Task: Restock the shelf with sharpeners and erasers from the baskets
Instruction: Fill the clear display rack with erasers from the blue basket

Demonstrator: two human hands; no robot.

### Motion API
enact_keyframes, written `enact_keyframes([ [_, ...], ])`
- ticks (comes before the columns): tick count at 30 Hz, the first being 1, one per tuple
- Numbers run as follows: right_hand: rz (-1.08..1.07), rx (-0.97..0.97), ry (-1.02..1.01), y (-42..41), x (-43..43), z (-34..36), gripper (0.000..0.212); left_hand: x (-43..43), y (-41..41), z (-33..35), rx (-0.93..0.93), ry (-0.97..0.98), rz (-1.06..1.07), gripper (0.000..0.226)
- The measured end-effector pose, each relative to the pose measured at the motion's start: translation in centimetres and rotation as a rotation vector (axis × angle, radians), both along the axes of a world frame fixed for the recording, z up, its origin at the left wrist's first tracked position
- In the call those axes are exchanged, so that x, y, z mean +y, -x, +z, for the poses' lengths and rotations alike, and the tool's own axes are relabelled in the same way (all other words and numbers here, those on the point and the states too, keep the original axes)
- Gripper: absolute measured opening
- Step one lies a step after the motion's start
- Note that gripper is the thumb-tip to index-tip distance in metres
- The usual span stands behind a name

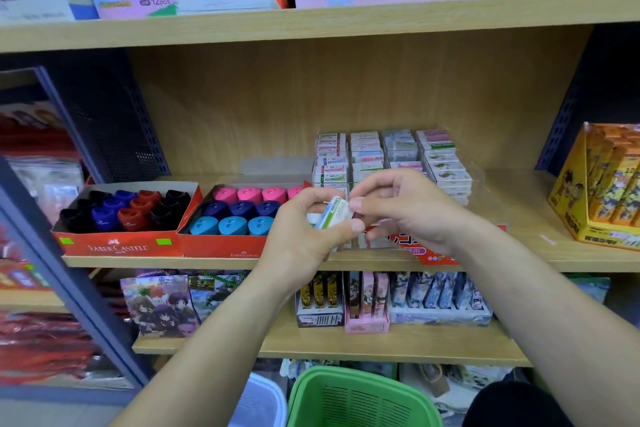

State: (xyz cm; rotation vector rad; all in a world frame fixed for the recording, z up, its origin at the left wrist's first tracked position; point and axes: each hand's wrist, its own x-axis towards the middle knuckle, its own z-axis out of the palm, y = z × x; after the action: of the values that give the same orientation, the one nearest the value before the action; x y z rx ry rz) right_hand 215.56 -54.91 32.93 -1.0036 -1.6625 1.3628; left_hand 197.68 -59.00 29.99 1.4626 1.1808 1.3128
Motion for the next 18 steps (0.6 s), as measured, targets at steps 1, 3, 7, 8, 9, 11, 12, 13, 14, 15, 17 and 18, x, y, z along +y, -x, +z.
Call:
enact_keyframes([
  [1,-0.019,0.014,-0.010,0.0,0.0,0.0,0.012,0.0,0.1,-0.1,0.012,-0.003,-0.007,0.036],
  [3,-0.053,0.048,-0.016,-0.1,0.0,-0.2,0.009,-0.1,0.5,-0.2,0.020,-0.006,-0.033,0.028],
  [7,-0.054,0.046,-0.020,-0.2,-0.1,-0.6,0.006,-0.4,0.9,-0.3,-0.001,0.006,-0.047,0.026],
  [8,-0.048,0.059,-0.007,-0.2,-0.2,-0.7,0.007,-0.4,0.9,-0.3,0.014,0.004,-0.025,0.027],
  [9,-0.042,0.069,0.005,-0.1,-0.3,-0.7,0.012,-0.4,0.8,-0.3,0.021,0.006,-0.003,0.029],
  [11,-0.031,0.046,0.002,-0.1,-0.4,-0.7,0.023,-0.3,0.7,-0.3,0.009,0.025,0.027,0.033],
  [12,-0.024,0.022,-0.010,-0.1,-0.4,-0.7,0.025,-0.3,0.6,-0.2,-0.004,0.036,0.035,0.035],
  [13,-0.017,0.005,-0.020,-0.1,-0.4,-0.8,0.023,-0.3,0.5,-0.2,-0.018,0.044,0.037,0.037],
  [14,-0.012,0.000,-0.023,-0.2,-0.3,-0.9,0.021,-0.3,0.5,-0.2,-0.029,0.049,0.033,0.037],
  [15,-0.009,0.005,-0.020,-0.2,-0.2,-1.0,0.019,-0.3,0.5,-0.2,-0.039,0.053,0.024,0.038],
  [17,0.010,0.015,-0.001,-0.3,-0.2,-1.2,0.018,-0.4,0.5,-0.3,-0.055,0.059,-0.005,0.040],
  [18,0.022,0.017,0.005,-0.4,-0.2,-1.2,0.017,-0.5,0.6,-0.3,-0.062,0.061,-0.026,0.041],
])
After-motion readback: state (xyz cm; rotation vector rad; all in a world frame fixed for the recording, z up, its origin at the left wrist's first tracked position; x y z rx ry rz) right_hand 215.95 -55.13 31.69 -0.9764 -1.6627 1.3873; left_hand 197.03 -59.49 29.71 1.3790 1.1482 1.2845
